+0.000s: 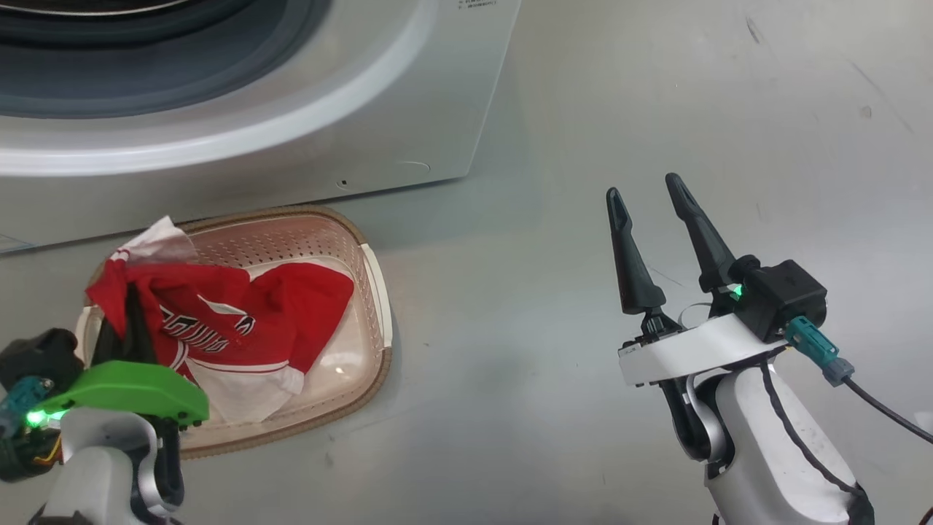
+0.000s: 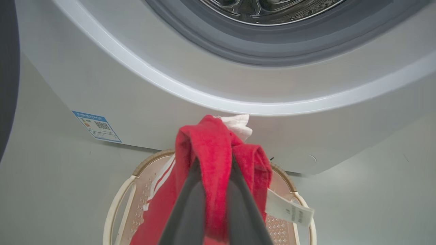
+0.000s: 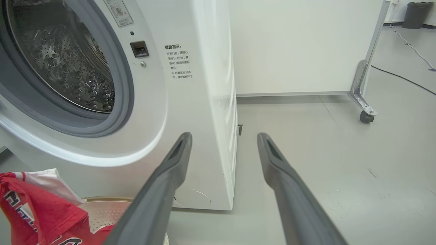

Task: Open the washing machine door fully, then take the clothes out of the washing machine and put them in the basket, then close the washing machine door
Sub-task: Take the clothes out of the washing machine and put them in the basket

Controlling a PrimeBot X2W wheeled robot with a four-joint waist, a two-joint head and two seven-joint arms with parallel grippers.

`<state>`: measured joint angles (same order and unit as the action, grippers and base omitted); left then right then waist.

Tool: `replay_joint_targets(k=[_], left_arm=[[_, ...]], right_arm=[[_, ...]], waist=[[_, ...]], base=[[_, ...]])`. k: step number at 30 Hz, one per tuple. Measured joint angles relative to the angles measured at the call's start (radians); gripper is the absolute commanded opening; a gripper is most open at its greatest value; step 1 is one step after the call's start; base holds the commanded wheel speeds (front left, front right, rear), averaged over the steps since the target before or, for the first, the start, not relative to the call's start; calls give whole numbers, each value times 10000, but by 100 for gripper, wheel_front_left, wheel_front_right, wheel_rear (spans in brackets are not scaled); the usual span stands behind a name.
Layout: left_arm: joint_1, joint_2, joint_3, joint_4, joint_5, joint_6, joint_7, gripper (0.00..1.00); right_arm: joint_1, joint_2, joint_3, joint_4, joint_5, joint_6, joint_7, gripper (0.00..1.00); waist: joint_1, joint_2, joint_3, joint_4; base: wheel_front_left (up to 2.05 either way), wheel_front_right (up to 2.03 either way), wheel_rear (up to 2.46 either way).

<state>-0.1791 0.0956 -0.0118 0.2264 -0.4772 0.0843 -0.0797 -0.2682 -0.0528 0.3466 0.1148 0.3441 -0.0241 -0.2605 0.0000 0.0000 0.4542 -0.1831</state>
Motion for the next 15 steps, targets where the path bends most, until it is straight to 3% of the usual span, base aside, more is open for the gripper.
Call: replay_joint_targets(k=[15], left_arm=[[-1799, 370, 219, 2324, -336, -31, 587, 0]], right_arm=[[-973, 4, 146, -575, 253, -128, 0, 100]], waist=[[0, 0, 2080, -675]], base=[[0, 0, 0]])
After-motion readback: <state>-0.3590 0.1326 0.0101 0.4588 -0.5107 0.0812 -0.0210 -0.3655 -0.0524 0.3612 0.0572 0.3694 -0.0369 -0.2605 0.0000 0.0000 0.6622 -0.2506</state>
